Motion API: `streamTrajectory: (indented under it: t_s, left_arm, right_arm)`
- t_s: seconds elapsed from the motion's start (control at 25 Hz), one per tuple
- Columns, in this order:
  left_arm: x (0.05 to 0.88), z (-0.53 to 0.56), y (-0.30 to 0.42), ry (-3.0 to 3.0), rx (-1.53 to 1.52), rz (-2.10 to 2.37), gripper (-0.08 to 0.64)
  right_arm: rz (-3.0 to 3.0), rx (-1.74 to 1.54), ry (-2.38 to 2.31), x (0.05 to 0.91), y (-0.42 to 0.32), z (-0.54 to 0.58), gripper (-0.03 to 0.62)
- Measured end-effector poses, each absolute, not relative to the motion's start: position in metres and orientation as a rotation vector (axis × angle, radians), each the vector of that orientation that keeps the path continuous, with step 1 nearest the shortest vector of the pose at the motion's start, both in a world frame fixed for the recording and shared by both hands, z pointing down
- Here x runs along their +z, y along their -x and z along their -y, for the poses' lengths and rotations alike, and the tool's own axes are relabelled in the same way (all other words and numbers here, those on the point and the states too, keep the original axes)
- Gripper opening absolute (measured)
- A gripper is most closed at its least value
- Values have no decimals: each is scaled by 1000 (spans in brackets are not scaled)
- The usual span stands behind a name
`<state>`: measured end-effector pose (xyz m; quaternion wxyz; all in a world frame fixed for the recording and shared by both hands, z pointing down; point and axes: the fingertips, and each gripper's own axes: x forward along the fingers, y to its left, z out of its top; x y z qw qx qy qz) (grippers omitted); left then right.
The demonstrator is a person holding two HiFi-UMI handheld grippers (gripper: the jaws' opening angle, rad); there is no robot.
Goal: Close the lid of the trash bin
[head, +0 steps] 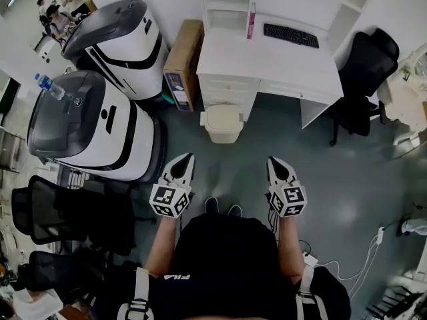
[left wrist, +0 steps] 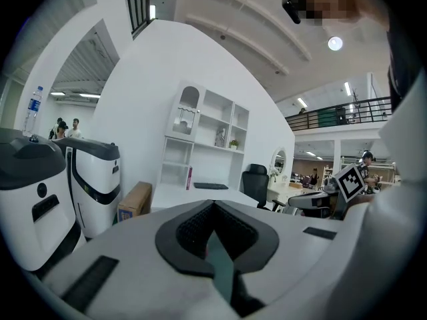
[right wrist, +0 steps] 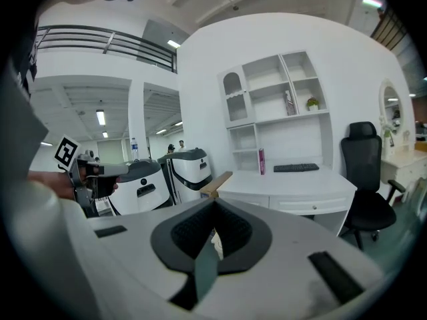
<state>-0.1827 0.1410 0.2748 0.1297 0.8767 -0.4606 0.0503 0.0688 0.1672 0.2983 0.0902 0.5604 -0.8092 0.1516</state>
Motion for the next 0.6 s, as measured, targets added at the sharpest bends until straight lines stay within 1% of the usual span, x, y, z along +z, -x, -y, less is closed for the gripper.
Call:
streamTrajectory:
  t_s: [0.28, 0.6]
  left_arm:
    - [288, -134, 197, -2498, 203, 1422, 3]
    - [292, -131, 199, -2503, 212, 1378, 3]
  right_arm:
    - [2396, 431, -1659, 298, -67, -165, 2]
    - [2394, 430, -1664, 300, -61, -162, 2]
